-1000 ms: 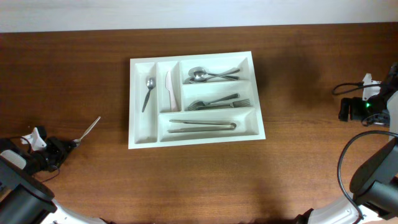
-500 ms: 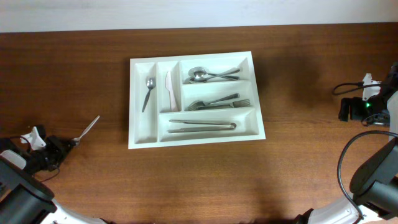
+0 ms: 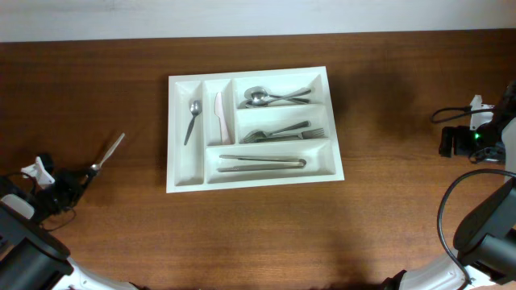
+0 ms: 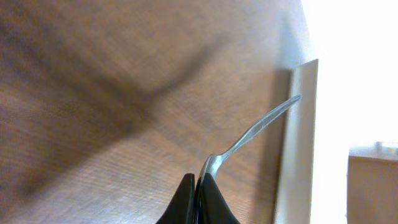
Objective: Pack container
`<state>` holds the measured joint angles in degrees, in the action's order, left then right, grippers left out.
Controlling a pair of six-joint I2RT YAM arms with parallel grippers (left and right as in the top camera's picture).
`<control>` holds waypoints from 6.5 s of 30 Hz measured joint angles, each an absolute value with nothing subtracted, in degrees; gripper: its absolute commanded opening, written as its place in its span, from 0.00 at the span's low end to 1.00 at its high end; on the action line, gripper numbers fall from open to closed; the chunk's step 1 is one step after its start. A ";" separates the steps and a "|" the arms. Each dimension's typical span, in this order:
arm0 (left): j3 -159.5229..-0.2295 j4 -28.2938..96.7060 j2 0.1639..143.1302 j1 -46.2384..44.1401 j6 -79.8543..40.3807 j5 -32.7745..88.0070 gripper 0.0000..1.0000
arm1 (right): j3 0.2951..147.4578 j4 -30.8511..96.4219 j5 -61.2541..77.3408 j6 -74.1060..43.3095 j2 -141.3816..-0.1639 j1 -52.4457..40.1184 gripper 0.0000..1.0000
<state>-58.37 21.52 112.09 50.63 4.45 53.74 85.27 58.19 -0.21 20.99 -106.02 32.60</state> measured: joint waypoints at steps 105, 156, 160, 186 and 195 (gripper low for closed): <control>-55.96 35.33 80.99 -1.98 -76.79 5.30 0.24 | 85.27 58.19 -0.21 20.99 -106.02 32.60 0.99; -62.94 54.59 30.94 5.82 -16.82 10.96 0.99 | 85.27 58.17 -0.19 20.99 -106.02 32.60 0.99; -62.96 62.67 30.50 5.82 -16.67 12.32 0.99 | 85.27 58.19 -0.21 20.99 -106.02 32.60 0.99; -62.96 69.47 30.50 5.82 -14.33 14.70 0.99 | 85.27 58.19 -0.21 20.95 -106.02 32.60 0.99; -62.63 65.45 30.48 5.82 7.16 22.11 0.99 | 85.27 58.19 -0.21 20.99 -106.02 32.60 0.99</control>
<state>-62.63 65.45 30.48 5.82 7.16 22.11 85.27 58.19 -0.21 20.99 -106.02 32.60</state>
